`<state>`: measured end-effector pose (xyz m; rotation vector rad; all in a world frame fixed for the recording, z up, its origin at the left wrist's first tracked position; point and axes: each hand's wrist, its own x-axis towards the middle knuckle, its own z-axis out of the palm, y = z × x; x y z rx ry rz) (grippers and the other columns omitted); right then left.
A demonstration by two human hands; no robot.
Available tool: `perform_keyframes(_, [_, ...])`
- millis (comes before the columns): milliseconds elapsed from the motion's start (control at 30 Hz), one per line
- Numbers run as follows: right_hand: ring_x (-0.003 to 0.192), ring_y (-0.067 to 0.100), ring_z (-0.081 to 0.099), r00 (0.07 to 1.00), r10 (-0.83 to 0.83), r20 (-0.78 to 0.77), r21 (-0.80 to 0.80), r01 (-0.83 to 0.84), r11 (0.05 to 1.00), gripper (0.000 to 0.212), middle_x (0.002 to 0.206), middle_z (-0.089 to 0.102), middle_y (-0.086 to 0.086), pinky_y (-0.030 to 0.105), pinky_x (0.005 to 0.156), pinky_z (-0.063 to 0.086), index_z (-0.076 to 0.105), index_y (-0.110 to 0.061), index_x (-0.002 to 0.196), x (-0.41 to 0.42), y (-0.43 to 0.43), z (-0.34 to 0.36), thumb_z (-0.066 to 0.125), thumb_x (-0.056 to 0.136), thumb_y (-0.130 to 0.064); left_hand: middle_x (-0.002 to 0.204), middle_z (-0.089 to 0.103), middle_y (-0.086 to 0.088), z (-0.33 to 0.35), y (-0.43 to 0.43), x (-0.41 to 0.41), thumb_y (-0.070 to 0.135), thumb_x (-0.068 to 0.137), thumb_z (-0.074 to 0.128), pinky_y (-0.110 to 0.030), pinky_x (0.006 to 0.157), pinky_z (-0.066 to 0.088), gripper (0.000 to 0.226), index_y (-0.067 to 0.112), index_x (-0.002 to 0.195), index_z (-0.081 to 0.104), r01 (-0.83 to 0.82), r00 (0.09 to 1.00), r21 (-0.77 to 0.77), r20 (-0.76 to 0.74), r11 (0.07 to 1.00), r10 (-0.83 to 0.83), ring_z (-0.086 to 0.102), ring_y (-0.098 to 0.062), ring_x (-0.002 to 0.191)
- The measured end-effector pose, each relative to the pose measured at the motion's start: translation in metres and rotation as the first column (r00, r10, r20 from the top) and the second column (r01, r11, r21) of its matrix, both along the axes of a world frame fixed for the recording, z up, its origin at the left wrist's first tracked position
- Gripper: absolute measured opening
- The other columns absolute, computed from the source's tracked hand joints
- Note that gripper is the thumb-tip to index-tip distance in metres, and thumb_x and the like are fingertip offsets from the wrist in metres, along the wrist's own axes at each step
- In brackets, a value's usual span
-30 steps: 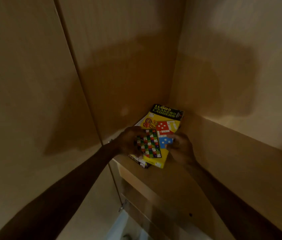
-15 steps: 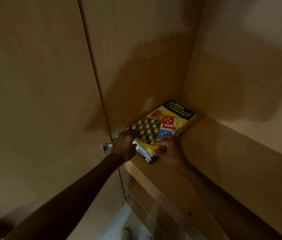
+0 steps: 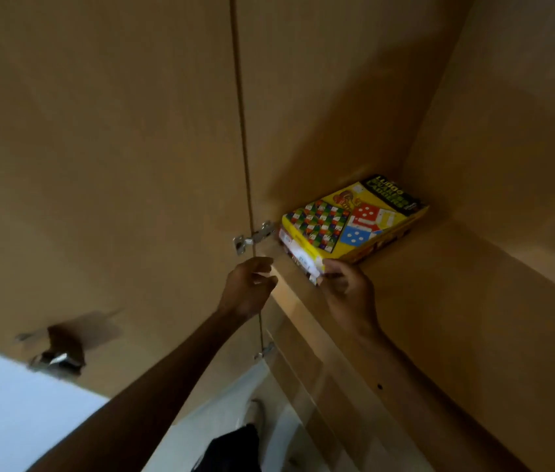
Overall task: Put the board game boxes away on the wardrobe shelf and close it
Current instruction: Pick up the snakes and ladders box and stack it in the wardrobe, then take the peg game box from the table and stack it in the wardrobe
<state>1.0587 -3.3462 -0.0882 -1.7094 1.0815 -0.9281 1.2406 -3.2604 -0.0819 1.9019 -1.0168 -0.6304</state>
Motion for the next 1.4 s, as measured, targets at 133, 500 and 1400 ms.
perform_keyframes(133, [0.092,0.011,0.066,0.989,0.148,0.021,0.172,-0.150,0.974,0.030,0.100,0.071,-0.004,0.025,0.074,0.052,0.067,-0.024,0.110,0.015,0.052,-0.020,0.067,0.080,-0.020,0.111,0.066,0.006,-0.016,0.077,-0.004,0.014,0.089,0.066,-0.007,0.063,0.047,0.034,0.019,0.123,0.063,-0.134,0.981,0.015,-0.140,0.991,0.135,0.066,-0.004,0.087])
perform_keyframes(500, [0.083,0.007,0.064,0.779,0.619,-0.101,0.272,-0.577,0.770,0.030,0.090,0.066,-0.008,0.018,0.071,0.051,0.066,-0.023,0.114,0.086,0.235,-0.062,0.069,0.084,-0.022,0.110,0.071,0.009,-0.062,0.336,-0.008,0.008,0.089,0.063,-0.018,0.069,0.048,0.024,0.018,0.110,0.069,-0.612,0.732,0.096,-0.305,0.785,0.609,0.067,-0.007,0.086])
perform_keyframes(1400, [0.083,0.007,0.066,-0.622,0.779,-0.075,0.354,-0.747,-0.562,0.025,0.091,0.071,-0.002,0.017,0.074,0.053,0.068,-0.017,0.108,0.169,1.007,-0.062,0.069,0.084,-0.014,0.099,0.072,-0.002,-0.070,1.015,-0.191,0.003,0.088,0.064,-0.016,0.080,0.054,0.023,0.017,0.107,0.068,-0.796,-0.597,0.116,-0.313,-0.594,0.739,0.065,-0.007,0.087])
